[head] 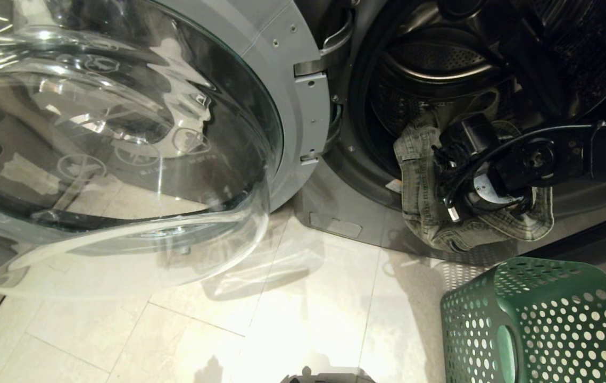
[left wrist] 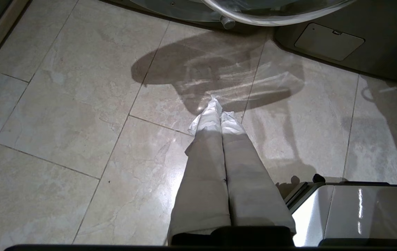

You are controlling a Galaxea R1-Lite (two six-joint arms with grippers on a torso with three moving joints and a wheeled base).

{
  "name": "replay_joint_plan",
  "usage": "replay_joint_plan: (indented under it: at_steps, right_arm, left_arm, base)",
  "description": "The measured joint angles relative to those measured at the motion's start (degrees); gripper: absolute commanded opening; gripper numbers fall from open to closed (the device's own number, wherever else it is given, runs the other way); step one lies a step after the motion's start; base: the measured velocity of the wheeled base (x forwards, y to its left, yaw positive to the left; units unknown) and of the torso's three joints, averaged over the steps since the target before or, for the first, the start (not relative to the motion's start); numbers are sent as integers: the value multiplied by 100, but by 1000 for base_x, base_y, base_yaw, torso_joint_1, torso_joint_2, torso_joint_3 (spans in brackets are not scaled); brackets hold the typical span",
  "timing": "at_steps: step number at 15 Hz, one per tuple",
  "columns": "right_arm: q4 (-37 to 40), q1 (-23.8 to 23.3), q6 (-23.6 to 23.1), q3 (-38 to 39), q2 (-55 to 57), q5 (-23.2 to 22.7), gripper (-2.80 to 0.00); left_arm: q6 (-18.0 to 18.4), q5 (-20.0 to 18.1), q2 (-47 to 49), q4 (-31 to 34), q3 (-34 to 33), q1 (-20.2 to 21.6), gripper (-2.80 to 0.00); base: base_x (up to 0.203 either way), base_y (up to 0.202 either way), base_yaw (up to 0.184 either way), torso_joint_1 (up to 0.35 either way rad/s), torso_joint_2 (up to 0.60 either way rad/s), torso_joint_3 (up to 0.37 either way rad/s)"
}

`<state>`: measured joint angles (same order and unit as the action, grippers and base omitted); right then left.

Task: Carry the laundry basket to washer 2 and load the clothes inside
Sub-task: Place the clothes into the washing machine

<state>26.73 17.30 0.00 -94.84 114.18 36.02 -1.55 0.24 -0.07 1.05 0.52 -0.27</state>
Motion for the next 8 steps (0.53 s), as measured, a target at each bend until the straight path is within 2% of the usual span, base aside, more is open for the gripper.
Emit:
replay_joint_plan:
  at_steps: [3, 8]
  right_arm:
    - [334, 0, 7, -117, -128, 5, -280]
    - [319, 4, 22, -763, -273, 121, -280]
  left_arm:
    - [1, 0, 0, 0, 0, 0, -280]
    - [-1, 0, 0, 0, 0, 0, -280]
  base:
    - [0, 0, 0, 0, 0, 0]
    - [0, 0, 0, 0, 0, 0]
